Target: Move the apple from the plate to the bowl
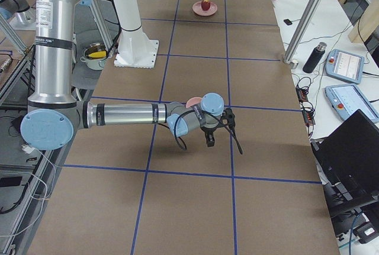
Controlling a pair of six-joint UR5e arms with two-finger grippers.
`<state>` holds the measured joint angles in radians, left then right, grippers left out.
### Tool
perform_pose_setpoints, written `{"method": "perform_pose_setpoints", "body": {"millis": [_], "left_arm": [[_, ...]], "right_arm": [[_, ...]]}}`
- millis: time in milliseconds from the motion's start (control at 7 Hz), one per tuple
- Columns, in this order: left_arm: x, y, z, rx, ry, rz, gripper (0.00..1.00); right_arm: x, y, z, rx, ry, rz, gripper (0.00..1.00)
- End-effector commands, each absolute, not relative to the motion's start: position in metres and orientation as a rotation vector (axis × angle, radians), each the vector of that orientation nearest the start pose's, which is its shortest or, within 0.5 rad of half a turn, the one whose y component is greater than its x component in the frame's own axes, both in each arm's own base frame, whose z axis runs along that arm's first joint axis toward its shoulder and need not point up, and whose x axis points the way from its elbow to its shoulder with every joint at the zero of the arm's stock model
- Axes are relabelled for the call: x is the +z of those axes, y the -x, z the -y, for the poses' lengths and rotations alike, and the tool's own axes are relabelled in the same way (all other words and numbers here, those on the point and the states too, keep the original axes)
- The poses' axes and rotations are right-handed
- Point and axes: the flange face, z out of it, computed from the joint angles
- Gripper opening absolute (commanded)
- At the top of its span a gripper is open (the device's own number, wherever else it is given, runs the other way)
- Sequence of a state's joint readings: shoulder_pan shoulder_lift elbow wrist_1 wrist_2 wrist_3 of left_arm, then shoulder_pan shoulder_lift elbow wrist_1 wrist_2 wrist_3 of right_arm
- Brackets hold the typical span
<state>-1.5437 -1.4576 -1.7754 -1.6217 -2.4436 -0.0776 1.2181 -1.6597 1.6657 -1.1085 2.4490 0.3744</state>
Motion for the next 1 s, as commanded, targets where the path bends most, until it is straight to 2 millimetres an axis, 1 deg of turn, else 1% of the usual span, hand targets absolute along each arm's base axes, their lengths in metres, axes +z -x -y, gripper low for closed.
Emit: {"method": "perform_pose_setpoints", "body": {"millis": [0, 143, 429, 714, 857], "left_arm": [[0.598, 0.045, 0.452, 0.016, -0.094, -0.877, 0.98], [0.597, 0.045, 0.453, 0.024, -0.097, -0.877, 0.98], [0.598, 0.045, 0.452, 0.023, -0.098, -0.877, 0.98], [0.595, 0.044, 0.453, 0.024, -0.101, -0.879, 0.98], [0.594, 0.044, 0.453, 0.025, -0.104, -0.879, 0.98]], "right_arm": [[0.577, 0.174, 0.444, -0.188, -0.084, 0.983, 0.99], [0.576, 0.19, 0.439, -0.211, -0.068, 0.984, 0.99], [0.567, 0.222, 0.437, -0.203, -0.048, 0.967, 0.98], [0.563, 0.237, 0.435, -0.222, -0.045, 0.964, 0.98], [0.562, 0.242, 0.435, -0.229, -0.052, 0.957, 0.67]]}}
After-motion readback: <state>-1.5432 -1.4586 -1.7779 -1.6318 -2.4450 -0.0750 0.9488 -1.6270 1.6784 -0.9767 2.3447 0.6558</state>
